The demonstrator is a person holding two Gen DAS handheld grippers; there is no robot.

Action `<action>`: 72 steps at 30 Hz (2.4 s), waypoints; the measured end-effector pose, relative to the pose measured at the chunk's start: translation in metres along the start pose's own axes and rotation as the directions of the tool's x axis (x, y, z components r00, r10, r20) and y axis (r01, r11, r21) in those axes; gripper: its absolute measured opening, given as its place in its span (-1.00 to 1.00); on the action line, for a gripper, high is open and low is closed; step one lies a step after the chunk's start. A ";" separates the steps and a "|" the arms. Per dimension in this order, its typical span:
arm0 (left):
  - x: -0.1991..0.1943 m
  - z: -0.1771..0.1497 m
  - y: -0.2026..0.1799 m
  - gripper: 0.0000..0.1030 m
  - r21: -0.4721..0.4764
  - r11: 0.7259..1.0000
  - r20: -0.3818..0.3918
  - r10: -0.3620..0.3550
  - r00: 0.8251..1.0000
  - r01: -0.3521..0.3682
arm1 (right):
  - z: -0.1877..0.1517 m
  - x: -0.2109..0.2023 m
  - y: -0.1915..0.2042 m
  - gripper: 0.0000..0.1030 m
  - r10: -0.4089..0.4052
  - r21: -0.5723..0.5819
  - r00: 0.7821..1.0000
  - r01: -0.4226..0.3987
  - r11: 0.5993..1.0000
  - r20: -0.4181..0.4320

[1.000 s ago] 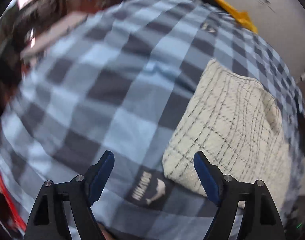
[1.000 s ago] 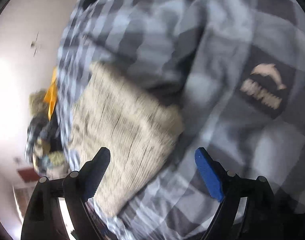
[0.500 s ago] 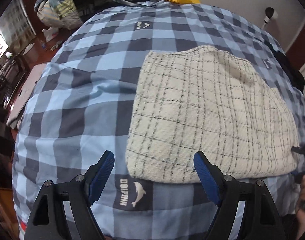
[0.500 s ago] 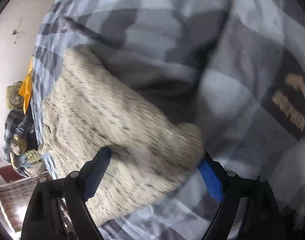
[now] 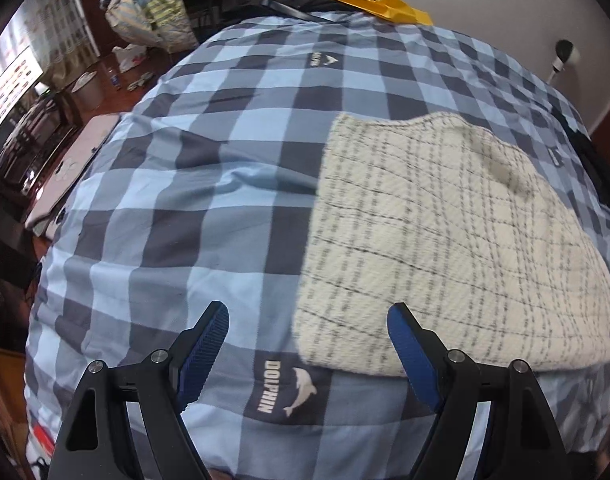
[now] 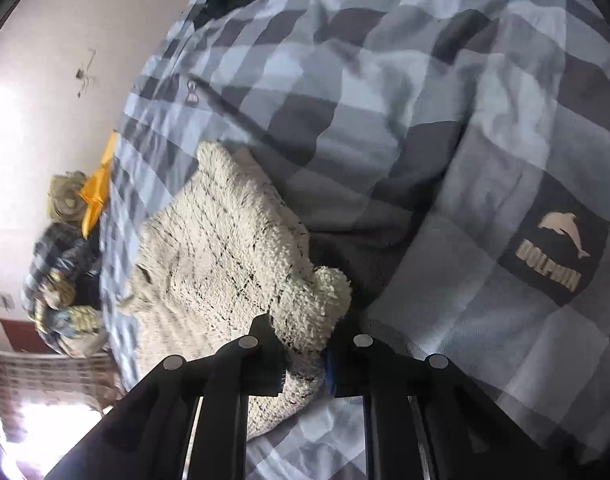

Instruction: Fold small clothes

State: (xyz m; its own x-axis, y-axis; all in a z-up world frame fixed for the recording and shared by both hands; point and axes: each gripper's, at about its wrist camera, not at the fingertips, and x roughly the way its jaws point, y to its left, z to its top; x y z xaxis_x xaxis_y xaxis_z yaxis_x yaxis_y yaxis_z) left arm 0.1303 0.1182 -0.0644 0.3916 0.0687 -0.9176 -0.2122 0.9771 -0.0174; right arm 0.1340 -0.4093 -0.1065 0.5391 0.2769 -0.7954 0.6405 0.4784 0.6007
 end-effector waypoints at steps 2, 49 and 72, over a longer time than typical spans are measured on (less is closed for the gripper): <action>-0.002 0.000 0.005 0.59 -0.018 1.000 0.000 -0.011 1.000 0.011 | 0.000 -0.007 -0.006 -0.80 0.014 0.012 1.000 -0.014 1.000 0.011; 0.015 0.055 0.008 0.98 -0.040 0.973 -0.022 -0.230 0.973 0.229 | -0.238 0.044 0.220 0.65 0.002 -0.872 0.957 -0.266 0.412 -0.291; 0.073 0.129 -0.049 -0.92 -0.090 0.848 -0.122 -0.529 0.840 0.522 | -0.094 0.075 0.139 0.65 0.038 -0.544 0.976 -0.153 0.825 -0.216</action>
State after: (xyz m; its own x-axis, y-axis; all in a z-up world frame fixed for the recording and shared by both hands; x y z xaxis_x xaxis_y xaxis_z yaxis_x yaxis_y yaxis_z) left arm 0.2843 0.1017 -0.0790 0.3316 -0.4841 -0.8097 -0.0561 0.8467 -0.5291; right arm 0.2122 -0.2435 -0.0899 0.4323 0.4683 -0.7706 0.1489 0.8058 0.5732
